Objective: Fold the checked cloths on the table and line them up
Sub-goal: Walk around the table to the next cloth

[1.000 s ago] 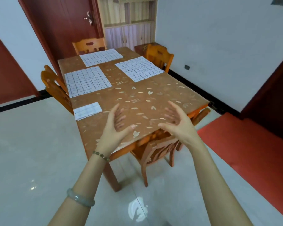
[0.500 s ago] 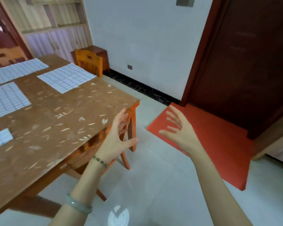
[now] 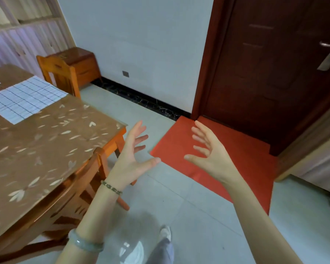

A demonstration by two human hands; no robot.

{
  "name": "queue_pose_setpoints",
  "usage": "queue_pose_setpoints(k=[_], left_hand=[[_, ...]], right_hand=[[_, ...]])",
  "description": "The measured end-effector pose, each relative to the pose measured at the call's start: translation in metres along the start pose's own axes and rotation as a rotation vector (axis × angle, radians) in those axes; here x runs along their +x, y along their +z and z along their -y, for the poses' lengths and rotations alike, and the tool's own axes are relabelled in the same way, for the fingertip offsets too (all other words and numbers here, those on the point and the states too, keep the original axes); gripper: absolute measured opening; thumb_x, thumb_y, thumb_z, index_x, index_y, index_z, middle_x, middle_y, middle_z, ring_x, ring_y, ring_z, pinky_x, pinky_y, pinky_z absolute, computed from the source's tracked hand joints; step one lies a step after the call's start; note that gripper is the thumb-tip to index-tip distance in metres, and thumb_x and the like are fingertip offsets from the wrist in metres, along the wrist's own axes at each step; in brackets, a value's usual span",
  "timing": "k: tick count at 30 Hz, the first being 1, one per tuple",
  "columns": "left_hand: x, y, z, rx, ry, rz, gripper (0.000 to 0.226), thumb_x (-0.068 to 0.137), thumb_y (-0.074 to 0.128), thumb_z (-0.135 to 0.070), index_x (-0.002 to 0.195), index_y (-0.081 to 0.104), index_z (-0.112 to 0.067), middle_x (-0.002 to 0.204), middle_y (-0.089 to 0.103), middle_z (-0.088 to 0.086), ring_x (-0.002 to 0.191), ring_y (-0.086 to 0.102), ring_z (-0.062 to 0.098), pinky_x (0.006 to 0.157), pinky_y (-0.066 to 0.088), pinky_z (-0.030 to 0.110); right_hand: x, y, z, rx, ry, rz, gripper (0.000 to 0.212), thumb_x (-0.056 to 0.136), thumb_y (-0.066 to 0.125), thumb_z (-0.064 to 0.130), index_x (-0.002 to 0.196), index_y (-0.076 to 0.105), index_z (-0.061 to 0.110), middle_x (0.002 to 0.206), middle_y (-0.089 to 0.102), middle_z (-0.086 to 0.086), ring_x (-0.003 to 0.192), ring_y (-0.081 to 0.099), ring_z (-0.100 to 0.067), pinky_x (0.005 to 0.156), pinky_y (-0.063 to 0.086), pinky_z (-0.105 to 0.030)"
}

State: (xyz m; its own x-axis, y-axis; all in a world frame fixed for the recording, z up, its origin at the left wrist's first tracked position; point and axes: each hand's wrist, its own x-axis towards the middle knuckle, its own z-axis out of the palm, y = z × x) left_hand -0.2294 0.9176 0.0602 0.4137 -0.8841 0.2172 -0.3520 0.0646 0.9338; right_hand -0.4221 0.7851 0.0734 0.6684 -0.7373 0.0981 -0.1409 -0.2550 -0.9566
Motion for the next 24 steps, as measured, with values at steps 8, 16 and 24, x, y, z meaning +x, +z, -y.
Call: queue_pose_setpoints(k=[8, 16, 24], left_hand=[[0.133, 0.011, 0.044, -0.045, 0.005, -0.032, 0.103, 0.065, 0.075, -0.041, 0.148, 0.015, -0.034, 0.147, 0.034, -0.012, 0.127, 0.045, 0.003, 0.102, 0.042, 0.023], [0.273, -0.020, 0.081, -0.080, -0.012, -0.129, 0.102, 0.063, 0.076, -0.041, 0.145, 0.016, -0.040, 0.147, 0.034, -0.008, 0.128, 0.045, 0.006, 0.104, 0.041, 0.030], [0.362, -0.061, 0.125, -0.070, -0.083, -0.286, 0.099, 0.062, 0.077, -0.041, 0.142, 0.018, -0.044, 0.144, 0.036, -0.011, 0.123, 0.049, 0.004, 0.097, 0.044, 0.023]], right_hand=[[0.136, -0.026, -0.034, 0.026, 0.022, -0.003, 0.097, 0.071, 0.079, -0.003, 0.145, 0.027, 0.032, 0.138, 0.046, 0.013, 0.124, 0.047, 0.000, 0.100, 0.046, -0.028], [0.299, -0.031, -0.037, 0.039, 0.037, 0.052, 0.096, 0.072, 0.077, -0.003, 0.140, 0.025, 0.039, 0.138, 0.045, 0.009, 0.124, 0.048, -0.004, 0.099, 0.047, -0.026], [0.437, -0.003, -0.051, 0.046, 0.032, 0.199, 0.094, 0.074, 0.077, -0.001, 0.140, 0.027, 0.044, 0.135, 0.045, 0.019, 0.123, 0.048, -0.001, 0.102, 0.045, -0.032]])
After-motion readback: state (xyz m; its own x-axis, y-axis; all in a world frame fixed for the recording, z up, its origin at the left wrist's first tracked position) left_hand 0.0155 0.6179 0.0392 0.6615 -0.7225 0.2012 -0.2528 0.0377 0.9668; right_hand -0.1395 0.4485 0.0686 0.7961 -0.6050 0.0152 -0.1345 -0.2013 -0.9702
